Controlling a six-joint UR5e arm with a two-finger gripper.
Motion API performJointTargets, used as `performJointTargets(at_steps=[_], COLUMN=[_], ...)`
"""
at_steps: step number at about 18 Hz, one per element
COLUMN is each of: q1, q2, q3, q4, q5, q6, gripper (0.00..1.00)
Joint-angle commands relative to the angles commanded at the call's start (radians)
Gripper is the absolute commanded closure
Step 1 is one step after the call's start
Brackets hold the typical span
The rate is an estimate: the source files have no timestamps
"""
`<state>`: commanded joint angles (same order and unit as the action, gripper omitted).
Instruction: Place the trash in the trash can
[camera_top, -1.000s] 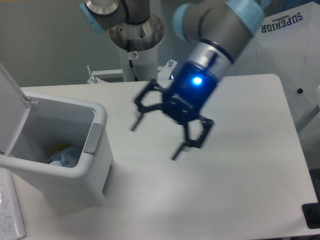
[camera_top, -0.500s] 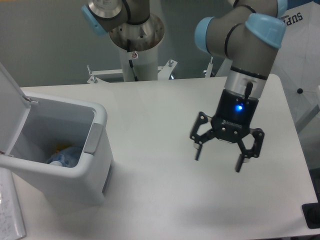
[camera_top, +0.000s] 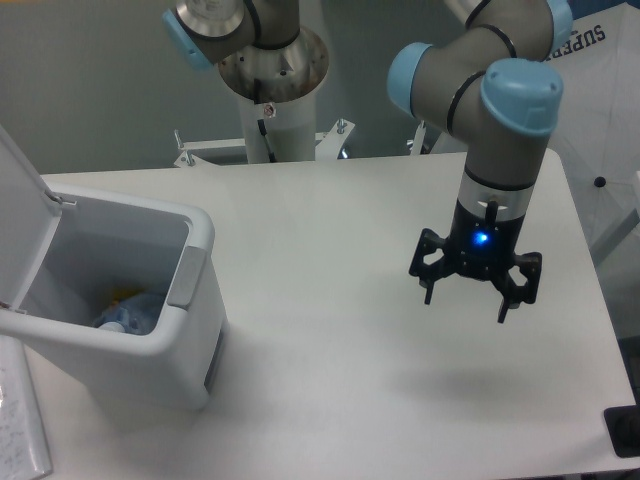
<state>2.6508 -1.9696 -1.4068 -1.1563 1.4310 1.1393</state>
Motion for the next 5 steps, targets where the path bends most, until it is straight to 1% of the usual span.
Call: performJointTargets(at_steps=[1, 2, 5], q1=[-0.008, -0.011, -0.022], q2=[-0.005, -0.011, -0.012], q3=[0.011, 0.017, 0.020], q4=[-0.025, -0.037, -0.049], q5=[0.032, 0.061, 0.086], q6=[0.026, 0.042, 0.049], gripper=[0.00, 0.00, 0.00])
